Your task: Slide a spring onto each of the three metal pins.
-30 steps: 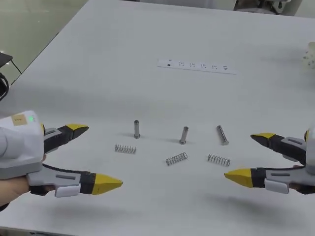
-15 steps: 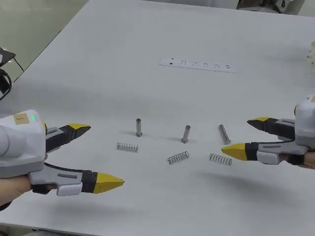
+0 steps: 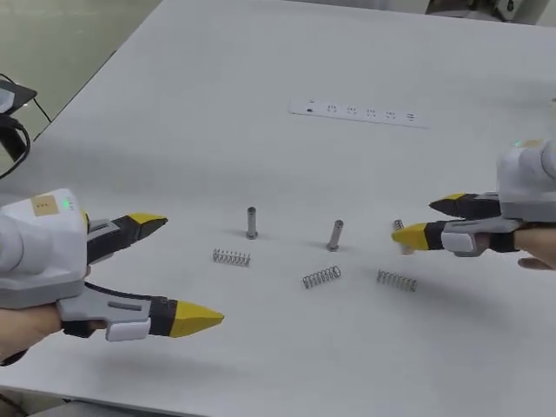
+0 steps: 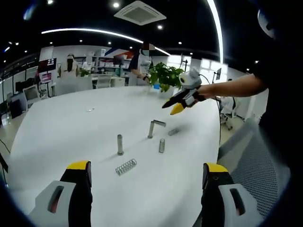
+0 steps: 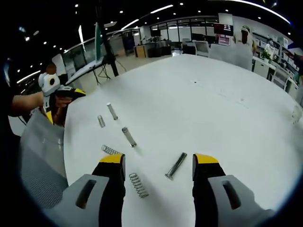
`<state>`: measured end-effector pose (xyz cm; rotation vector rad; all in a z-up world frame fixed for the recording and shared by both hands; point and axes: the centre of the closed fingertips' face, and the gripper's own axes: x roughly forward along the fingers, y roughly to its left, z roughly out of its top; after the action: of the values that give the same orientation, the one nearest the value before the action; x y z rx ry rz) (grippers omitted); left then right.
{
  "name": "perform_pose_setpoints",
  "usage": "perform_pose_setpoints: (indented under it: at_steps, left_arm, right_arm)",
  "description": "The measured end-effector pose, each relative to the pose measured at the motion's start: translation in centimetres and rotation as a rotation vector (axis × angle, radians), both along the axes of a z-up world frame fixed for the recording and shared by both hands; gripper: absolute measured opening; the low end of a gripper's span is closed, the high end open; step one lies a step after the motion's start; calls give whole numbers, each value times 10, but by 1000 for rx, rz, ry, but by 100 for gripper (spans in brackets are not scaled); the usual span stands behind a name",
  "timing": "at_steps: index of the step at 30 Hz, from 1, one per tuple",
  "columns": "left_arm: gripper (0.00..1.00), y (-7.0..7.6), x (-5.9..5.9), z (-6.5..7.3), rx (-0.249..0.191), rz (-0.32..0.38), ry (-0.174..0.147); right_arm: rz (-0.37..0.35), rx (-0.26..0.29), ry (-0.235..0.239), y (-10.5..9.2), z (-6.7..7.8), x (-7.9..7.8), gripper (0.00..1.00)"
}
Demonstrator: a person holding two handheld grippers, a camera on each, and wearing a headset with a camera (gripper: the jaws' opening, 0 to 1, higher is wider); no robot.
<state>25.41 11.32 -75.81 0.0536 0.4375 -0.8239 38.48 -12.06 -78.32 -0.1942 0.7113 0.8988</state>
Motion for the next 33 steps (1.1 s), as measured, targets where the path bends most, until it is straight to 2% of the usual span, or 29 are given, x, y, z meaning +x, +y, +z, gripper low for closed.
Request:
perform_pose_setpoints:
  at_steps: [7, 12, 19, 20, 22, 25, 29, 33]
  left_arm:
    - [94, 0, 0, 0, -3, 3, 8]
    - [93, 0, 0, 0, -2, 1, 9]
    - [93, 2, -2, -3, 10, 2, 11]
    - [92, 2, -3, -3, 13, 2, 12]
    - [92, 3, -4, -4, 11, 1, 20]
    - [91, 6, -4, -3, 12, 3, 14]
    - [91, 7, -3, -3, 11, 5, 14]
    - [90, 8, -2, -2, 10, 7, 12]
  right_arm:
    - [-72, -25, 46, -4, -11, 20, 46]
    - [-111, -22, 95, -4, -21, 27, 40]
    - [-143, -65, 147, -7, -40, 30, 31]
    - [-156, -64, 143, -8, -40, 34, 30]
    - [-175, -63, 164, -9, -41, 34, 27]
    - [-199, -73, 181, -10, -45, 36, 24]
    - [-207, -108, 204, -13, -53, 33, 21]
    - [-206, -117, 206, -11, -56, 32, 18]
